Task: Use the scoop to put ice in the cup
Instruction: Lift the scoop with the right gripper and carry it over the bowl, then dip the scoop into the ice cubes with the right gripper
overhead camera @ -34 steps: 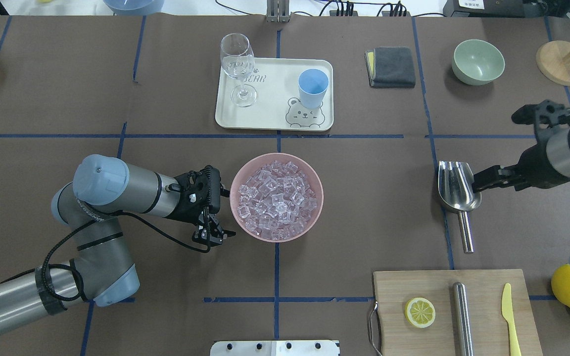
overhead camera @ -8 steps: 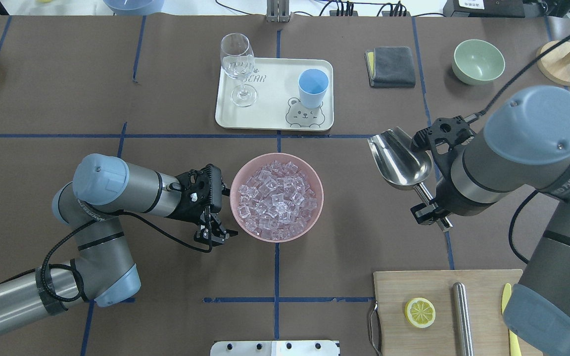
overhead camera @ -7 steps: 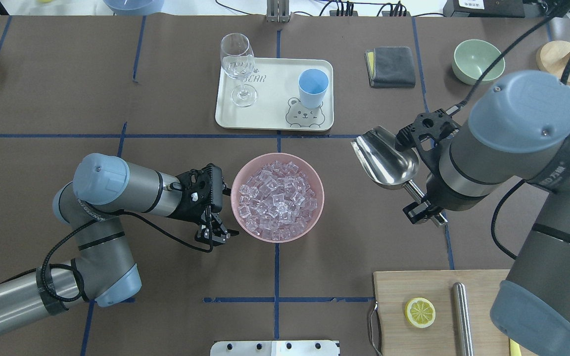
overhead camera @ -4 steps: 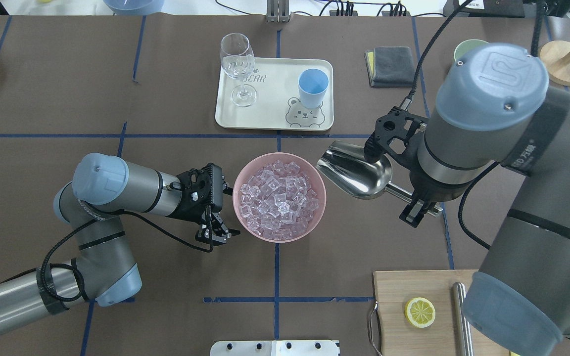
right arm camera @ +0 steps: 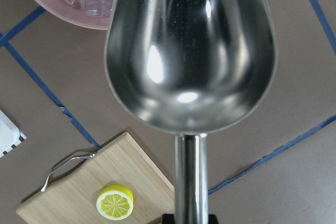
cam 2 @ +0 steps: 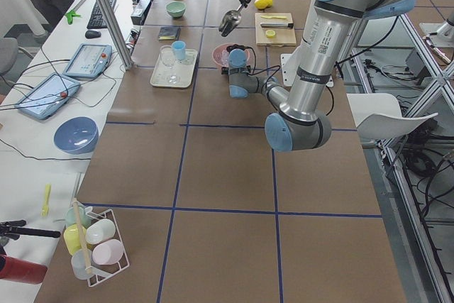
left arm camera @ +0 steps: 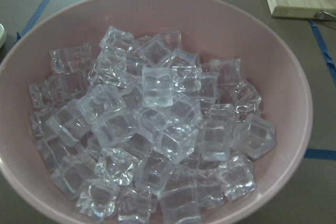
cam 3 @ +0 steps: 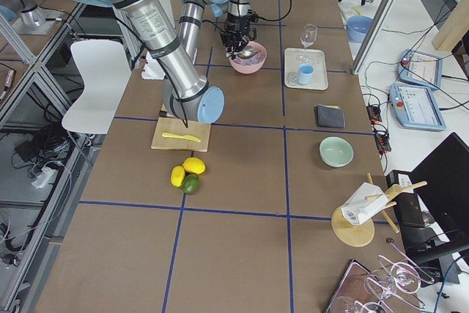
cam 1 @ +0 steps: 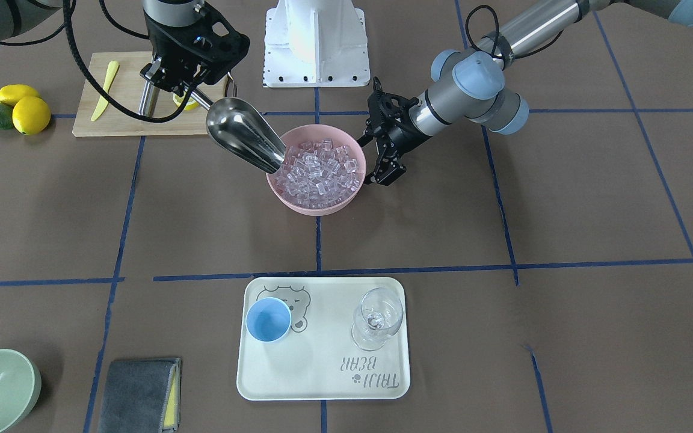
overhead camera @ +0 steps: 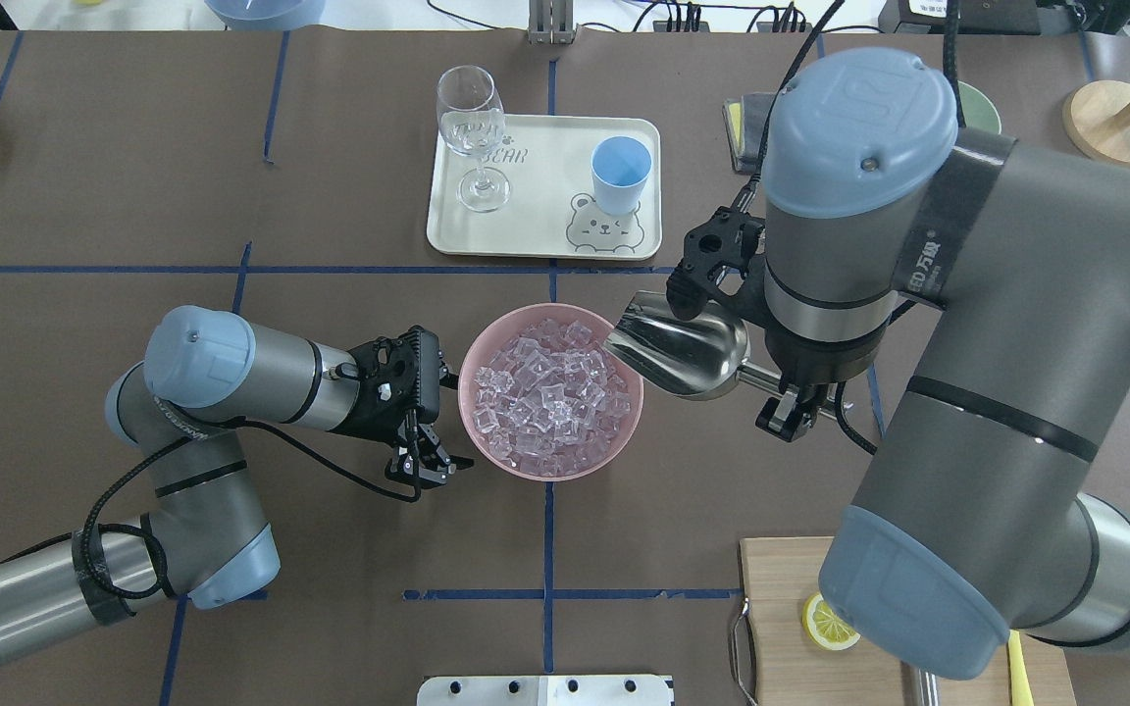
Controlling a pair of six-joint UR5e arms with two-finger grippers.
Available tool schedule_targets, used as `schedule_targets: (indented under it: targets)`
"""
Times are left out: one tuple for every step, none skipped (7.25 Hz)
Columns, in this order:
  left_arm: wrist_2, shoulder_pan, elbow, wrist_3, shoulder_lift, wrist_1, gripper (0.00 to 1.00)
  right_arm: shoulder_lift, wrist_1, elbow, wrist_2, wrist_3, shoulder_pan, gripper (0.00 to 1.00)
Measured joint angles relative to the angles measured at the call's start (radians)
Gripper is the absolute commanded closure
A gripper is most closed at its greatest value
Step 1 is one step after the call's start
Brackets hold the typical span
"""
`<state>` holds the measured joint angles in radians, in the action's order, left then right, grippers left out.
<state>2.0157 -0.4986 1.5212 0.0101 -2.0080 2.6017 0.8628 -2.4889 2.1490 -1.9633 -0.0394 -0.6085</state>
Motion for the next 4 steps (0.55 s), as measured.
schedule_targets:
  targets:
    - [0.000,0.000,-0.002,0.002,0.003,0.000,0.00,-0.010,-0.003,-0.012,-0.001,0.001,0.004,1.00]
    - [0.000,0.000,-0.003,0.004,0.006,0.000,0.00,-0.025,-0.008,-0.031,-0.003,0.001,0.009,1.00]
    - [0.000,0.000,-0.004,0.005,0.008,0.000,0.00,-0.054,-0.038,-0.055,-0.005,0.001,0.014,1.00]
    - [0.000,0.000,-0.004,0.005,0.009,0.000,0.00,-0.097,-0.100,-0.081,-0.007,0.001,0.023,1.00]
